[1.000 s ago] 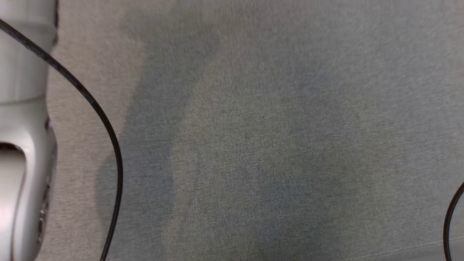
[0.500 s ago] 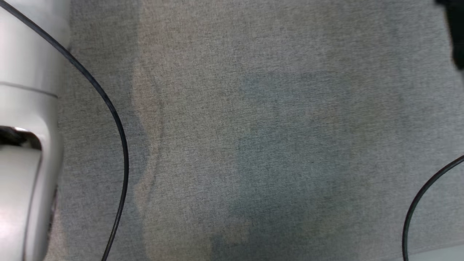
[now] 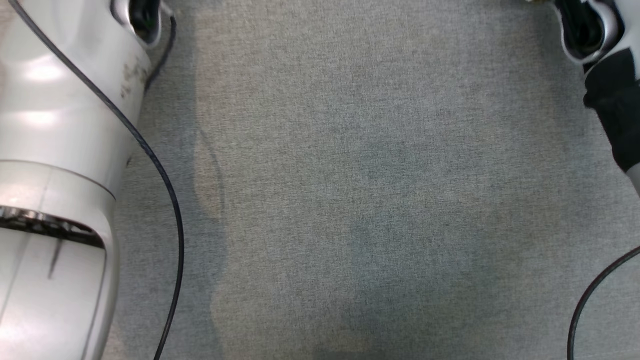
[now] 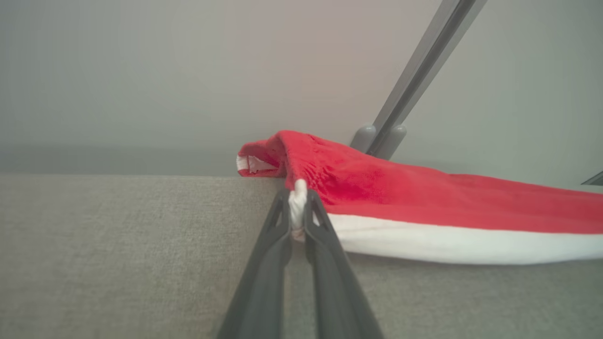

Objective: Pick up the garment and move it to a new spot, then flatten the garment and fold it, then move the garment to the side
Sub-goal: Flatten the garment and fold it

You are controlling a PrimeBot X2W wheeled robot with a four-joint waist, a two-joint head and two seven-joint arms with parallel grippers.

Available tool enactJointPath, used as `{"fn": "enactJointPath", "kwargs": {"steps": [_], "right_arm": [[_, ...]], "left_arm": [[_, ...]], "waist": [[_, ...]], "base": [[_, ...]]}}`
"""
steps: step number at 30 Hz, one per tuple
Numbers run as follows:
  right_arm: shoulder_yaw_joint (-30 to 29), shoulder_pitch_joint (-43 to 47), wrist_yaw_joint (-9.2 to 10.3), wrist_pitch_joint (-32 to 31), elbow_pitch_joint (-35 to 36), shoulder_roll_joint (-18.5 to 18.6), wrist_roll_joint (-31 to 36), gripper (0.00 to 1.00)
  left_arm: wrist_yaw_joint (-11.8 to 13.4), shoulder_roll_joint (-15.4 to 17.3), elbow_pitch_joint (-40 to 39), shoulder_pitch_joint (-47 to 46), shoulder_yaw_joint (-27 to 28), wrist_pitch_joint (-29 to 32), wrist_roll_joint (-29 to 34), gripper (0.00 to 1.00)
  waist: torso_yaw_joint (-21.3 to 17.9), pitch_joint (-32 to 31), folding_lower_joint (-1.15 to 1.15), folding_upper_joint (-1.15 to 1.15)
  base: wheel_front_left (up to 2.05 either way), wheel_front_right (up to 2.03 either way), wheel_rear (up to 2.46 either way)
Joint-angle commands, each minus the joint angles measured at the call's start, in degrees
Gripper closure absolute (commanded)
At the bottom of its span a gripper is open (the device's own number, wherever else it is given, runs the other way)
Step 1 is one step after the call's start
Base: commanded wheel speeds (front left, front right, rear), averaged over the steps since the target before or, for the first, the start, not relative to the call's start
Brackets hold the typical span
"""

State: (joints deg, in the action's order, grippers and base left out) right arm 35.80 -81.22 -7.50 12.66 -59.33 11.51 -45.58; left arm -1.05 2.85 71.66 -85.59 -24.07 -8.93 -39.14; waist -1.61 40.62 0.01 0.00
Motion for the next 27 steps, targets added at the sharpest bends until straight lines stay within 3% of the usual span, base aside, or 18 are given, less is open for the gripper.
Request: {"fn": "enactJointPath", "kwargs": {"steps": [1,10,27], "right_arm": [[1.32,1.50,0.02,-0.87,-0.44,0.75,-0.73,1.00],[8.17,6.18,0.02,-4.19,-1.27,2.86,-5.07,1.00],[17.38,15.50,0.08,-9.26,-1.49,6.91,-13.39,1.00]], "left_arm": [[-0.24,0.30,0.53,1.37,-1.05,1.10,0.84,1.00],[-0.66,0.84,1.84,7.45,-7.27,6.13,5.39,1.00],[-3.56,1.88,2.26,18.27,-14.73,7.45,9.83,1.00]], "waist": [[0.64,-1.52,-0.01,0.00],[1.31,-5.67,-0.01,0.00],[2.29,-15.61,-0.01,0.00]], "base": [[0.00,0.00,0.00],[0.00,0.00,0.00],[0.00,0.00,0.00]]}}
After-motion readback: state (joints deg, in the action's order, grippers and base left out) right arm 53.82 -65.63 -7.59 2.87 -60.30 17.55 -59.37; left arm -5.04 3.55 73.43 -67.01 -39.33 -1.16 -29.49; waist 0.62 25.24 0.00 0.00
